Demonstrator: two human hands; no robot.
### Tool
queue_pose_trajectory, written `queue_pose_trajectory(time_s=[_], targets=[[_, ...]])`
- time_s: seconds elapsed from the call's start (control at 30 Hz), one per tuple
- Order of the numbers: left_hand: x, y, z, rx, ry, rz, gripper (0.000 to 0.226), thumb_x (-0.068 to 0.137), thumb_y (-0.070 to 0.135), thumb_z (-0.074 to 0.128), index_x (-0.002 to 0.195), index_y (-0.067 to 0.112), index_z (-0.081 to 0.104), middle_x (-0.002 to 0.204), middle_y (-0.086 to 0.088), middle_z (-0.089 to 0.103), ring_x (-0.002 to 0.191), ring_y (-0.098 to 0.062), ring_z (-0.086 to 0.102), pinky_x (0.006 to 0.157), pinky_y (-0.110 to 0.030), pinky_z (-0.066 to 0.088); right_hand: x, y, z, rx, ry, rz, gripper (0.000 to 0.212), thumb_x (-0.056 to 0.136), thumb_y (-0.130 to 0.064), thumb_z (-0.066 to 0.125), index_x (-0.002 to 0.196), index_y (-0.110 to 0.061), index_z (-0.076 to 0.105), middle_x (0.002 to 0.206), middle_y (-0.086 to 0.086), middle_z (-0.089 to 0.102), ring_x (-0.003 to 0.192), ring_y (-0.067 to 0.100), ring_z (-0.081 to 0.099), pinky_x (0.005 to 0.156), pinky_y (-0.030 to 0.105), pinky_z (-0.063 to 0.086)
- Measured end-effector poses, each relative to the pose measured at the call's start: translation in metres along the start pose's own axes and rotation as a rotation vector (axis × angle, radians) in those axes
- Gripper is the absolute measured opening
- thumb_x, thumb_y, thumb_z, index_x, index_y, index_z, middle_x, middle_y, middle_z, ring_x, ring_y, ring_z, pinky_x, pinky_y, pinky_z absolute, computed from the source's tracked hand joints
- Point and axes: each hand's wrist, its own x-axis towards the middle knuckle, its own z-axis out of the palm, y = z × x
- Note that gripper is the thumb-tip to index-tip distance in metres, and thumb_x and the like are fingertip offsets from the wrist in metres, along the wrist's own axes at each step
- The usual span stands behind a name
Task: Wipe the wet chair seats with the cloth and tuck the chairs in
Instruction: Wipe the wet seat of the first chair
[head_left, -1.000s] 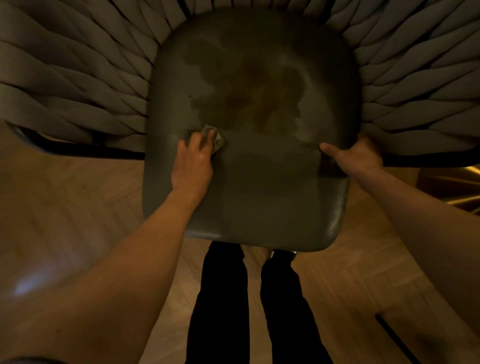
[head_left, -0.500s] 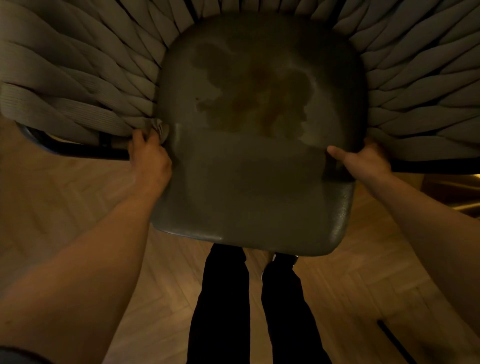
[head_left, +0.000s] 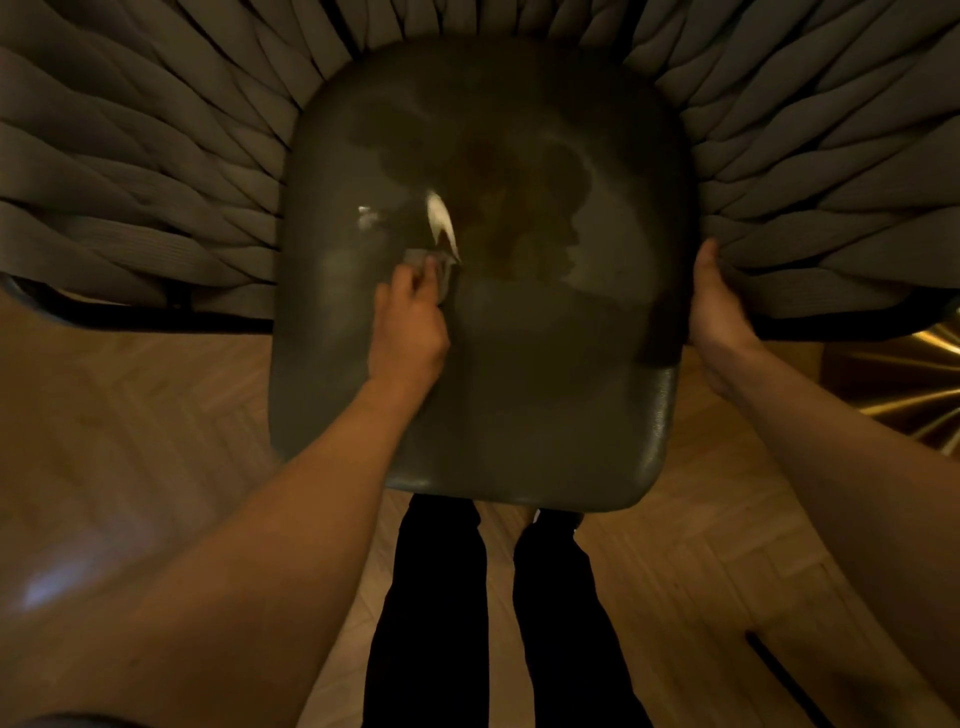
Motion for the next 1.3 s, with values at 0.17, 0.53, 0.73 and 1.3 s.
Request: queue_pose_trajectory(time_s=[0.17, 0.53, 0.73, 1.3], targets=[[-0.006, 0.06, 0.026, 0.029, -0.089, 0.044, 0.058, 0.094, 0.008, 0.043, 0.151, 0.007, 0.03, 0.144, -0.016, 0.035, 0.113, -0.038, 0.042, 0.101, -0.044, 0.04, 0.061, 0.026, -0.006, 0.018, 0.002, -0.079, 0.123, 0.042, -0.113, 0.037, 0.15, -0.052, 0.04, 0.157, -0.018, 0.043, 0.146, 0.012, 0.04, 0.122, 0.047, 0.028], [-0.033, 0.195, 0.085, -0.003, -0.243, 0.311, 0.051, 0.096, 0.018, 0.042, 0.147, 0.012, 0.037, 0.144, -0.009, 0.038, 0.101, -0.031, 0.045, 0.089, -0.039, 0.043, -0.025, -0.011, -0.002, 0.034, -0.089, -0.113, 0.136, 0.04, -0.113, 0.036, 0.148, -0.032, 0.051, 0.148, 0.0, 0.057, 0.134, 0.022, 0.055, 0.116, 0.045, 0.041], [-0.03, 0.192, 0.076, 0.084, -0.262, 0.392, 0.049, 0.099, 0.024, 0.042, 0.147, 0.016, 0.036, 0.141, -0.006, 0.037, 0.101, -0.028, 0.044, 0.082, -0.035, 0.043, -0.061, -0.026, -0.004, -0.1, -0.127, -0.134, 0.136, 0.035, -0.113, 0.028, 0.132, -0.026, 0.066, 0.127, 0.001, 0.069, 0.117, 0.021, 0.065, 0.109, 0.044, 0.047], [0.011, 0.033, 0.009, 0.232, -0.08, 0.175, 0.061, 0.092, 0.002, 0.043, 0.15, 0.014, 0.032, 0.136, -0.015, 0.041, 0.11, -0.04, 0.044, 0.092, -0.047, 0.045, -0.067, -0.056, 0.024, -0.461, 0.056, -0.345, 0.082, 0.085, -0.049, 0.078, 0.148, -0.007, 0.046, 0.149, 0.011, 0.054, 0.137, 0.03, 0.052, 0.107, 0.035, 0.044]])
